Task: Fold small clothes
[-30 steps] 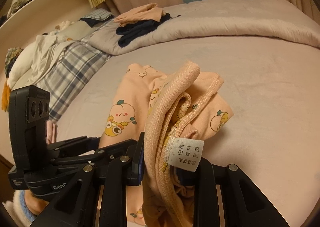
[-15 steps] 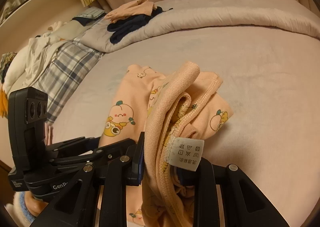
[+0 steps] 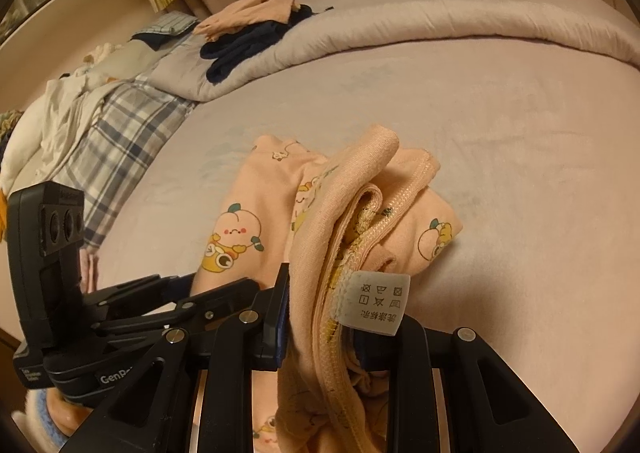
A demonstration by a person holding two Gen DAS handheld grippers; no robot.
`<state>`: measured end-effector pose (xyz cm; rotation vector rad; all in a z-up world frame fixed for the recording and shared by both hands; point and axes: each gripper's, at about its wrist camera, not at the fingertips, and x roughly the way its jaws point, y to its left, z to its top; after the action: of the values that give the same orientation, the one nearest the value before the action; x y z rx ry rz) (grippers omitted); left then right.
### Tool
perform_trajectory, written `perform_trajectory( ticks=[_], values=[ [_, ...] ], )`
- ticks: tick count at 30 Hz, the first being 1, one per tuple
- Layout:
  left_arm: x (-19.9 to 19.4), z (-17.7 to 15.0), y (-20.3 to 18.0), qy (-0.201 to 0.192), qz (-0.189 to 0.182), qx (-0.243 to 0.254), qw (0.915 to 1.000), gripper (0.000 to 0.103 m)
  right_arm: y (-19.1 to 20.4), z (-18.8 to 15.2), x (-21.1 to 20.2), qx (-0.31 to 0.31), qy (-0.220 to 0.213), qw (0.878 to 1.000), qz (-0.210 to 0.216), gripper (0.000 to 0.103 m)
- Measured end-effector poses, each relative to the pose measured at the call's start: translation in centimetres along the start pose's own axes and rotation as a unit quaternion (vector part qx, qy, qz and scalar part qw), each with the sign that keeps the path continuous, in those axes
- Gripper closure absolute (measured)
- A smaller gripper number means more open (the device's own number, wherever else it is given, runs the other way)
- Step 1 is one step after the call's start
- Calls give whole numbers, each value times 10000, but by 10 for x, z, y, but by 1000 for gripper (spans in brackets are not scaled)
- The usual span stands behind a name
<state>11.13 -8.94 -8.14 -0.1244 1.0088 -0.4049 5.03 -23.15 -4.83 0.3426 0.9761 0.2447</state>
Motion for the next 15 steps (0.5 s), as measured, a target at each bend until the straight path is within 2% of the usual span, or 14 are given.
perform_trajectory(
  ticks=[6, 15],
  values=[
    [4, 1, 1, 10, -18, -32, 10000, 68, -7, -2, 1, 118, 27, 9999, 14, 75],
    [-1, 10, -1, -165, -6, 4, 9999, 68, -3, 6, -5, 11, -192, 9998, 74, 75]
  ],
)
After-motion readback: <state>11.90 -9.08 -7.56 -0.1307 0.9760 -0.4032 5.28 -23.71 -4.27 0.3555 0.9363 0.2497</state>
